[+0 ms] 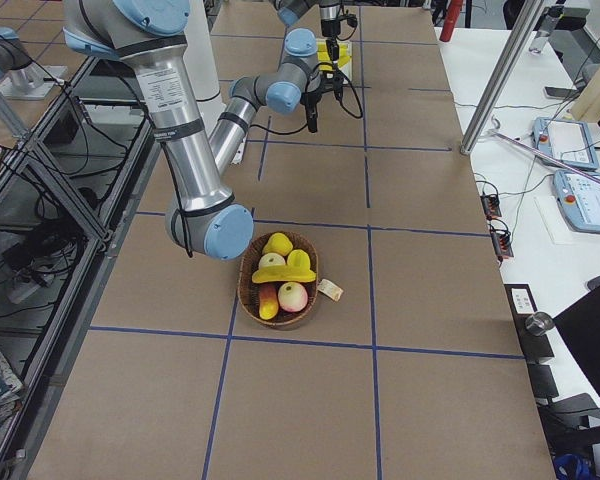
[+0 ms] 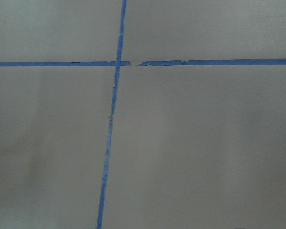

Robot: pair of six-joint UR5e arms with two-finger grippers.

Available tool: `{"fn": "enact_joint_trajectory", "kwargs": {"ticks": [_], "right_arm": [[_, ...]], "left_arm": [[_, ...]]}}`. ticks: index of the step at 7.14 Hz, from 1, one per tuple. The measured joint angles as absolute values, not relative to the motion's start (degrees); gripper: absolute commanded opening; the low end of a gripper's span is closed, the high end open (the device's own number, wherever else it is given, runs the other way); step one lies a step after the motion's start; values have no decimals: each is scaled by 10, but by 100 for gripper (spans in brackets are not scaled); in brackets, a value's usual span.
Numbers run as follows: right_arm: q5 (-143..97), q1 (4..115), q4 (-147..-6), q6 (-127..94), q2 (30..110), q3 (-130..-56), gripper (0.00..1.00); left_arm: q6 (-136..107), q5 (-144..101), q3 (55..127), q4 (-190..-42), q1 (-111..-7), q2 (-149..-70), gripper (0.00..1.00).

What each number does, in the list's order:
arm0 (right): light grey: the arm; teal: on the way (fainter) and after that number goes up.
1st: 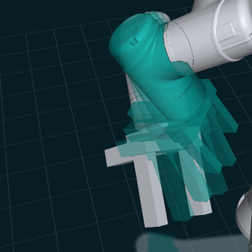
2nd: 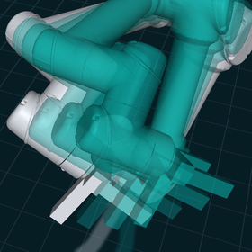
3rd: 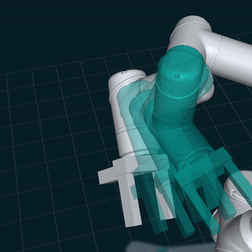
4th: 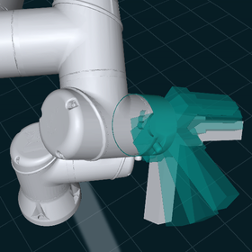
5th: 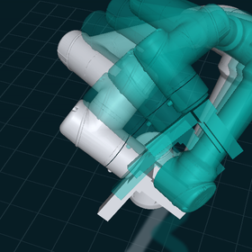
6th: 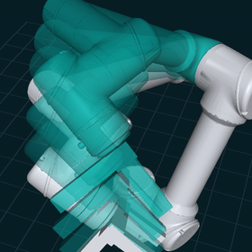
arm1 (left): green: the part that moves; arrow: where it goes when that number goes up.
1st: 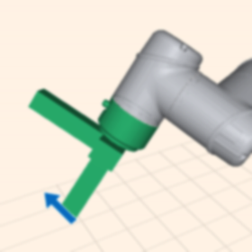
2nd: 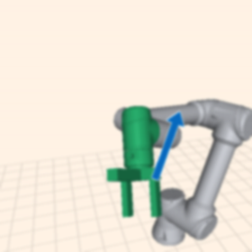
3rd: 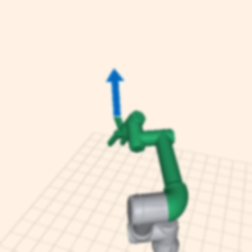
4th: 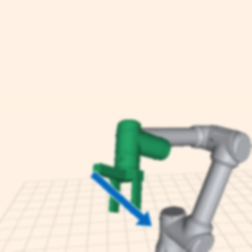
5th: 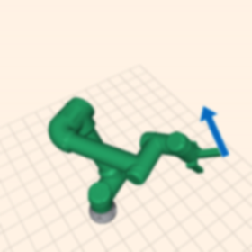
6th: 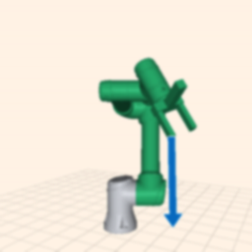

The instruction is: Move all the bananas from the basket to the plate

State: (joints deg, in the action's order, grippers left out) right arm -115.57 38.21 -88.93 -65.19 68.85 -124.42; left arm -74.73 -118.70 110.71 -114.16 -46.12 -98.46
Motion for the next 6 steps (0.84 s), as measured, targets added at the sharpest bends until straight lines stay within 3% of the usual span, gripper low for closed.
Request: {"fn": "enact_joint_trajectory", "kwargs": {"ticks": [6], "right_arm": [[-1150, 386, -895, -652, 702, -1242, 100]], "left_arm": [[-627, -1175, 1020, -1086, -497, -925, 3]]}}
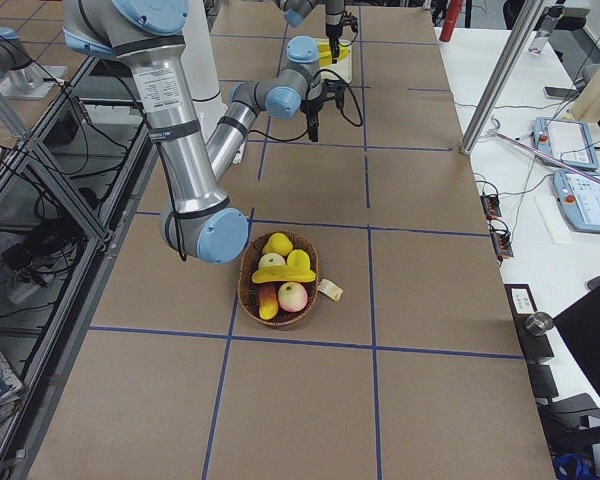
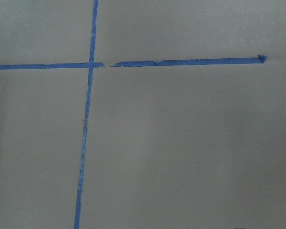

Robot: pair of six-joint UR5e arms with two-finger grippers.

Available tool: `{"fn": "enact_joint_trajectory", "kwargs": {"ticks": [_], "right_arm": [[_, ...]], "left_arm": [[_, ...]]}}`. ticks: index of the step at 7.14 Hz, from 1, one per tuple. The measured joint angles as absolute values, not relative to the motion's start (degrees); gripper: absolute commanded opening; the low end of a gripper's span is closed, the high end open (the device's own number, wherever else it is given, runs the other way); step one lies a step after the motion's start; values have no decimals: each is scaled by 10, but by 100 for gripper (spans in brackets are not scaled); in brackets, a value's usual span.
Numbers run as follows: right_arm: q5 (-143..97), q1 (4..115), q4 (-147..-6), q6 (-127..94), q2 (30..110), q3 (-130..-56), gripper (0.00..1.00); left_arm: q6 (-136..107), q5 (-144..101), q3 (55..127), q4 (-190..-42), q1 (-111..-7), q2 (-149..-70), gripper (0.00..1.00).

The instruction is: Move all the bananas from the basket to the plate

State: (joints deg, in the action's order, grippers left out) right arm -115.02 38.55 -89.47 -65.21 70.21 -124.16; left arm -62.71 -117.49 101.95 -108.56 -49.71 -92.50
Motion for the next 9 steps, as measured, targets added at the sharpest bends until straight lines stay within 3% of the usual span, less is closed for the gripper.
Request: {"fn": "enact_joint_trajectory", "kwargs": {"ticks": [1, 2, 5, 9], "right_arm": [[-1150, 386, -895, -652, 702, -1241, 100], [-1150, 387, -895, -652, 701, -1241, 100], [-1151, 400, -894, -651, 712, -1244, 100], [-1156, 468, -868, -525, 861, -1279, 100]], "left_arm": [[-627, -1174, 1015, -1085, -498, -919, 95], [-627, -1174, 1012, -1087, -498, -914, 100], [-626, -1140, 1006, -1115, -498, -894, 100], [-627, -1182, 1074, -1133, -512, -899, 100]]}}
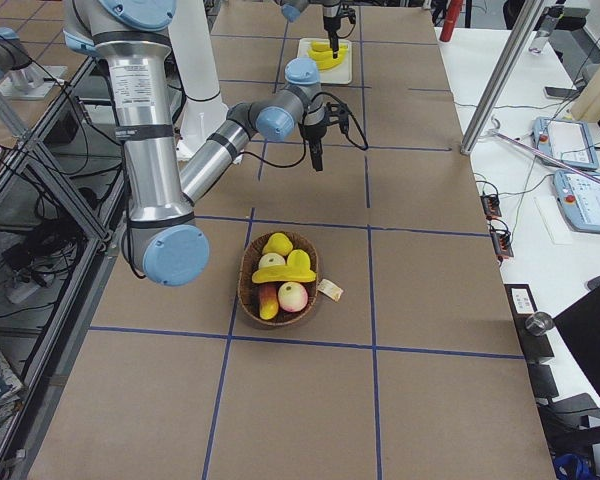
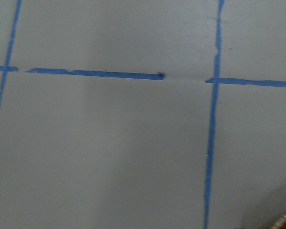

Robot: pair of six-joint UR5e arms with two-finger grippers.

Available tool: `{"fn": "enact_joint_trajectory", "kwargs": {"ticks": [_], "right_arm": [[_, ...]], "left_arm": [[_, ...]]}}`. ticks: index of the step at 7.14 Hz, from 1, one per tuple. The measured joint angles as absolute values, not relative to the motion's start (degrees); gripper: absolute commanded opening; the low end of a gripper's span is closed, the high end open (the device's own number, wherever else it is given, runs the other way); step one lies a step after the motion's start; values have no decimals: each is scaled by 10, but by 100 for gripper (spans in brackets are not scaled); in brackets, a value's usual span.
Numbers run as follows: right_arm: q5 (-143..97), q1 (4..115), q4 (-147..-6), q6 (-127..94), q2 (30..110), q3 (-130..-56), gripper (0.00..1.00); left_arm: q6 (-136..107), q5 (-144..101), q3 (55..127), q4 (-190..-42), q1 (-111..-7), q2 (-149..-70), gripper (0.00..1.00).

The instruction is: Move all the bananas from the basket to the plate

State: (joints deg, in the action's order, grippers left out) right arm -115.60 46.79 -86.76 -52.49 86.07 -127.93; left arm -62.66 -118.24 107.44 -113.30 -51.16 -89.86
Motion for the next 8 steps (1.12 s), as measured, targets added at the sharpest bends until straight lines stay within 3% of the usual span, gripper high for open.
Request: {"fn": "enact_joint_trajectory", "kwargs": {"ticks": [4, 8], "right_arm": [[-1248, 601, -647, -392, 1103, -1233, 100], [-1261, 593, -604, -374, 1167, -1165, 99]], "left_arm": [[-639, -1190, 1101, -1106, -514, -945, 100], [-660, -1190, 1104, -1101, -508, -964, 100]]}}
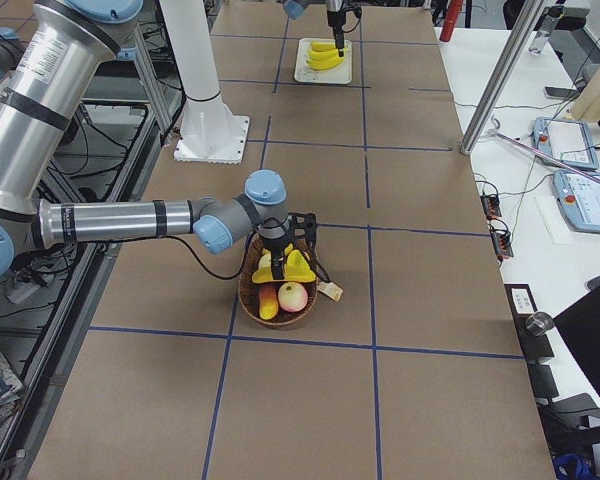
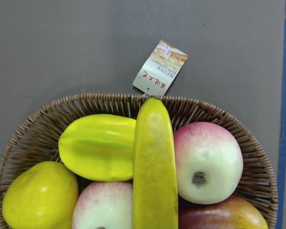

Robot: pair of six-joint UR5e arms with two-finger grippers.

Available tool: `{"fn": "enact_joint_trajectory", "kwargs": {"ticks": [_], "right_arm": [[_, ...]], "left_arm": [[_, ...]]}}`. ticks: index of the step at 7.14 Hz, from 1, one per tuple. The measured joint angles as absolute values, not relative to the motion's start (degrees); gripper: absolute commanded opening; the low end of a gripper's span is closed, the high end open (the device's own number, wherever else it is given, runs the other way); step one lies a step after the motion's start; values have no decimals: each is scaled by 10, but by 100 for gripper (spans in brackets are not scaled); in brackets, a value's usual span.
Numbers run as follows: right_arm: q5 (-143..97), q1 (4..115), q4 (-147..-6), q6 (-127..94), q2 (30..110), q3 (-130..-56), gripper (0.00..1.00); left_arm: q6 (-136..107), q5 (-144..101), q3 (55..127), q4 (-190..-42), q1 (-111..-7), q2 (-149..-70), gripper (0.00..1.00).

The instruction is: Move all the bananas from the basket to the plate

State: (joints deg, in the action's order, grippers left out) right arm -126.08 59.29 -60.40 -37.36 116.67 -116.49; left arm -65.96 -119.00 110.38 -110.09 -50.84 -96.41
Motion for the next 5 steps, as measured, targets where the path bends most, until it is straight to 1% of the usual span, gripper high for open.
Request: {"fn": "enact_joint_trajectory", "kwargs": {"ticks": [3, 4, 5], "right_arm": [[-1263, 540, -605, -376, 1168, -1139, 99], [-1264, 537, -605, -376, 1169, -1130, 95], [-1265, 536, -605, -376, 1170, -1125, 83]], "left_arm": [[-663, -1189, 1105, -1101, -507, -967, 100], [-663, -1189, 1105, -1101, -507, -968, 100], [-663, -1189, 1104, -1101, -507, -968, 100]]}}
